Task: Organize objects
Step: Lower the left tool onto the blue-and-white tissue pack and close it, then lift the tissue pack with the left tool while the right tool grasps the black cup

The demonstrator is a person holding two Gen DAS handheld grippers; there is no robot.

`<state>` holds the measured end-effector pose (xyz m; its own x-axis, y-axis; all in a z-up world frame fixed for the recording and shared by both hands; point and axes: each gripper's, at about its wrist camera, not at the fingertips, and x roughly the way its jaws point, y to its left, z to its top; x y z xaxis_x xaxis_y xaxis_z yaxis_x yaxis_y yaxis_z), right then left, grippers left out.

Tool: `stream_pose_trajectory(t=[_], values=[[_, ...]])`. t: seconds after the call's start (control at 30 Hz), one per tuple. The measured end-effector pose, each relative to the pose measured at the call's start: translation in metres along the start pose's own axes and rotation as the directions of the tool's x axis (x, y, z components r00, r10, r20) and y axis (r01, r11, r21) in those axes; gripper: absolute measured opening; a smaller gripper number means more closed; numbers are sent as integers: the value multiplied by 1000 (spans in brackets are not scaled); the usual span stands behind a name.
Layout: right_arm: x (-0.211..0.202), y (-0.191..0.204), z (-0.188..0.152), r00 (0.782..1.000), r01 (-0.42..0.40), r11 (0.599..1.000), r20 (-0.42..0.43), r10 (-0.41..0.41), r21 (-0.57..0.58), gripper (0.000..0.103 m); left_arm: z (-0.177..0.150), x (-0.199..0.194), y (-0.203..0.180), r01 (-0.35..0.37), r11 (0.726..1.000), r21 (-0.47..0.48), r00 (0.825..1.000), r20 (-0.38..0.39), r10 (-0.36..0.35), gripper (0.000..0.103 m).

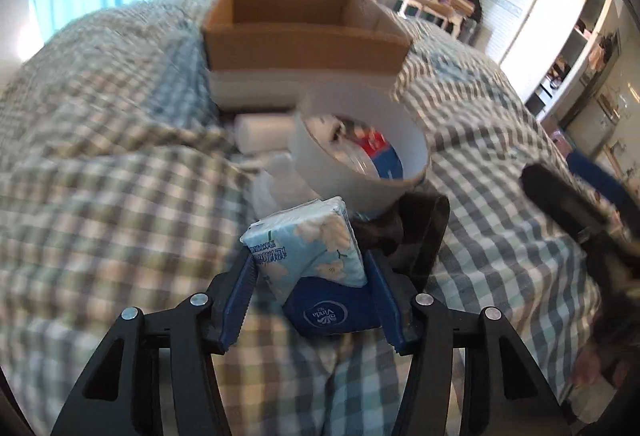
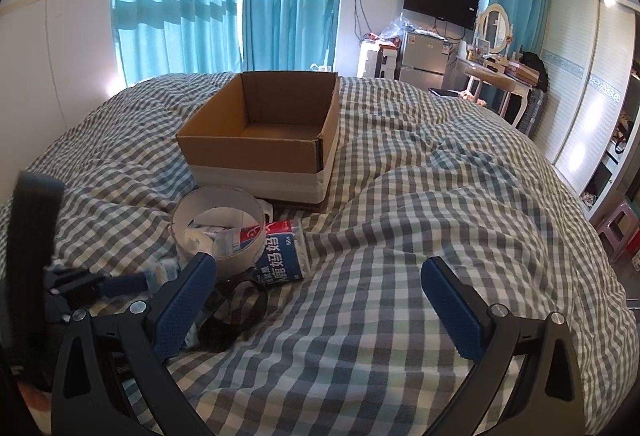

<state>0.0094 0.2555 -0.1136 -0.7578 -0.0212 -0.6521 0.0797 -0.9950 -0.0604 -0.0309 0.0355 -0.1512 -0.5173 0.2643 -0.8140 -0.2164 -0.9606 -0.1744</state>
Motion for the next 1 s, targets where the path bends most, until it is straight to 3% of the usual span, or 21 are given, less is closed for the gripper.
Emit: stream_pose_trajectory(t=[0.1, 0.23, 0.47, 0.67, 0.77, 0.83, 1.0], values=[[5, 3, -1, 1000, -14, 1000, -14, 14, 0, 103, 5, -27, 8, -76, 997, 8, 994, 85, 75, 56], [19, 13, -2, 998, -39, 999, -55, 39, -6, 103, 15, -44, 20, -125, 992, 1, 983, 135, 124, 56], [63, 40, -12, 977, -80, 995, -203, 67, -56, 103, 20, -36, 33, -179, 984, 3, 975, 133, 177, 56], [80, 47, -17, 960, -122, 991, -259, 105, -51, 100, 17, -32, 35, -187, 982, 12, 974, 134, 184, 56], [82, 54, -21, 954, -141, 988, -276, 117, -68, 86, 17, -30, 35, -188, 982, 17, 974, 135, 184, 56], [85, 59, -23, 947, -153, 985, -296, 123, -82, 64, 16, -30, 35, -187, 982, 22, 974, 135, 183, 56], [81, 63, -25, 947, -156, 982, -297, 119, -104, 60, 13, -29, 33, -192, 981, 32, 973, 134, 186, 56]])
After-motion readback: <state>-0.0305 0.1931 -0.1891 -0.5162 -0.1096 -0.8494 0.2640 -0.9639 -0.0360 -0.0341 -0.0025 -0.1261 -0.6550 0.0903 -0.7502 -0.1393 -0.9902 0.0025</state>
